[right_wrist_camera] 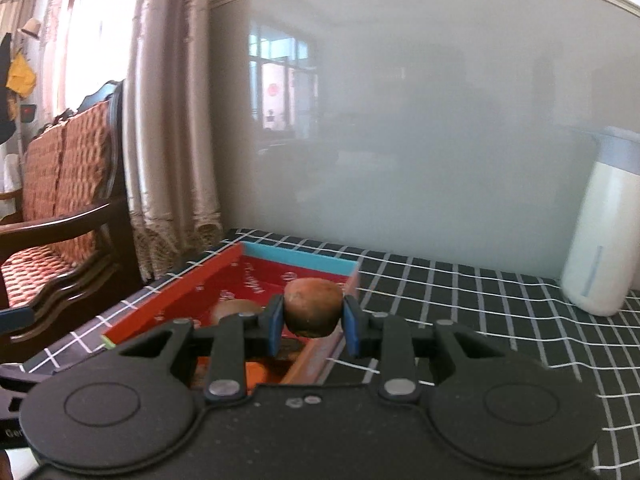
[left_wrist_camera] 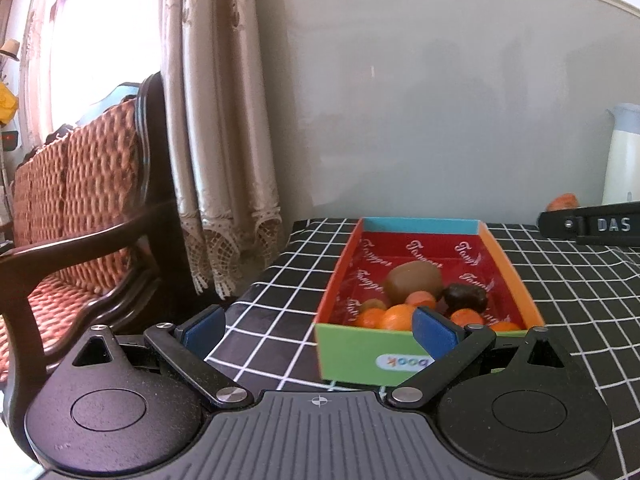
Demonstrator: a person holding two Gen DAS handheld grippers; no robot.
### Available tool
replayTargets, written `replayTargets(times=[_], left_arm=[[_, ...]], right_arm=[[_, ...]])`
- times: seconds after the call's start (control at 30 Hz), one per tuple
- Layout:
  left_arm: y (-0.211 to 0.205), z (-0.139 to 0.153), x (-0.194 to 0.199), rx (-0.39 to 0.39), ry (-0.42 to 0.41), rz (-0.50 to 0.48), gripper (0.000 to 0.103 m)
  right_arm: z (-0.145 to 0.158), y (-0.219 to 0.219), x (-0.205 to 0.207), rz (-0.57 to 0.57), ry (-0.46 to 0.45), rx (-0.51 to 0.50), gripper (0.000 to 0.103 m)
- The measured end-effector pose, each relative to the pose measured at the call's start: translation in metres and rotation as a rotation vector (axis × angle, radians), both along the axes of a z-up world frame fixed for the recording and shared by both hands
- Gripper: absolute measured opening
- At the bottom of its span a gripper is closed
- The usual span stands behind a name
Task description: Organize fruits
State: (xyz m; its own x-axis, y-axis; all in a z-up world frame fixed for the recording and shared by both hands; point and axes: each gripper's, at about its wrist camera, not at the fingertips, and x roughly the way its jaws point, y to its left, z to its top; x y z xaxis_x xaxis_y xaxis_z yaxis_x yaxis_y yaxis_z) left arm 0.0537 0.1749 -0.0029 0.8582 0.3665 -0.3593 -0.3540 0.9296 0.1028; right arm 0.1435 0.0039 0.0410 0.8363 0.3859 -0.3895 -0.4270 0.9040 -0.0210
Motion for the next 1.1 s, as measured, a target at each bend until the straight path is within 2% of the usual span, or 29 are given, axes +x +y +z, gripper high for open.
replayTargets(times=[0.3,1.1], left_arm=[[0.017,-0.001,-0.009,-0.012,0.004,0.023,0.099],[0.019,-0.006,-0.01,0.004,0.028,0.025,0.099]], right_arm=[[-0.013,0.034,-0.001,0.064,0.021,-0.026,0.029],[-0.046,0.066,0.013,0.118,0.126,-0.063,0.031]])
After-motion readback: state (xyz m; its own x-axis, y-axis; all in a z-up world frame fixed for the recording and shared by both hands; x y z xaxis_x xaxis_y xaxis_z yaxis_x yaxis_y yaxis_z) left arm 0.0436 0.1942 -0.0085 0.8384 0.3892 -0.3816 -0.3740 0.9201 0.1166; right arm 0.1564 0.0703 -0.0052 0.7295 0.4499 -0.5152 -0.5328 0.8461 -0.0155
